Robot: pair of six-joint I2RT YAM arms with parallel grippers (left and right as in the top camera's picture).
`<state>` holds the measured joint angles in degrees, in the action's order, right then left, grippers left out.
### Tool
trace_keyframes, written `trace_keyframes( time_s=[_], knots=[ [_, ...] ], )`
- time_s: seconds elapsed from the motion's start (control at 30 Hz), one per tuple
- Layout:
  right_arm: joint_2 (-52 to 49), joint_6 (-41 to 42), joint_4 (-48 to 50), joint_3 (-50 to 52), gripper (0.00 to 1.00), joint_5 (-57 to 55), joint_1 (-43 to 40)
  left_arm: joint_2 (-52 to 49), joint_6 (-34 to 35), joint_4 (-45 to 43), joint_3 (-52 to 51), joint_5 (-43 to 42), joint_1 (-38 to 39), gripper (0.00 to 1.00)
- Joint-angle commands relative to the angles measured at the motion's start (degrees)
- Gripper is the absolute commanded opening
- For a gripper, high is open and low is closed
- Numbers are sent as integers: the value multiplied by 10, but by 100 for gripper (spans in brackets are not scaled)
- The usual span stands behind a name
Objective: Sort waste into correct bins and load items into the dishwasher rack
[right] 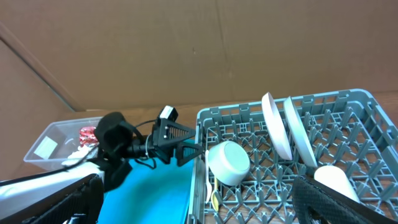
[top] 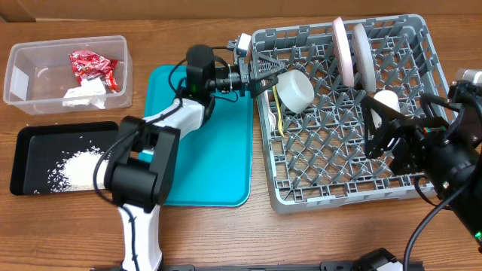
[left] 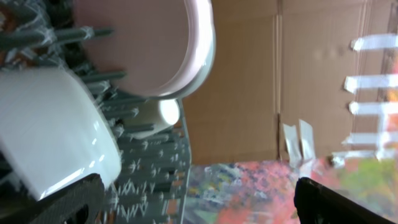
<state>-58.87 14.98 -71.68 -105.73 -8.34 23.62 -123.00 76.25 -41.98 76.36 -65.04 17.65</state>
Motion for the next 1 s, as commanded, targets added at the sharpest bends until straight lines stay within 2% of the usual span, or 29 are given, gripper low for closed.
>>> trace_keyframes(
  time_s=[0.0,0.07,0.1,0.2,0.23,0.4,0.63,0.8,0.97],
  knots=[
    [2,1,1,-4,100,-5,-2,78,-134,165,1,44,-8,100],
    [2,1,1,-4,100,-5,-2,120,-225,336,2,101,-15,100],
    [2,1,1,-4,100,-5,-2,152,-289,462,4,162,-20,100],
    [2,1,1,-4,100,-5,-2,229,-406,696,14,313,-34,100],
    [2,1,1,-4,100,-5,-2,253,-433,746,16,350,-37,100],
    [2,1,1,-4,100,-5,-2,345,-543,878,16,444,-43,100],
    [2,1,1,-4,100,-5,-2,436,-570,1026,16,673,-45,100],
    [2,1,1,-4,100,-5,-2,476,-614,1069,16,680,-51,100],
    [2,1,1,-4,100,-5,-2,481,-565,1129,16,682,-102,100]
  ],
)
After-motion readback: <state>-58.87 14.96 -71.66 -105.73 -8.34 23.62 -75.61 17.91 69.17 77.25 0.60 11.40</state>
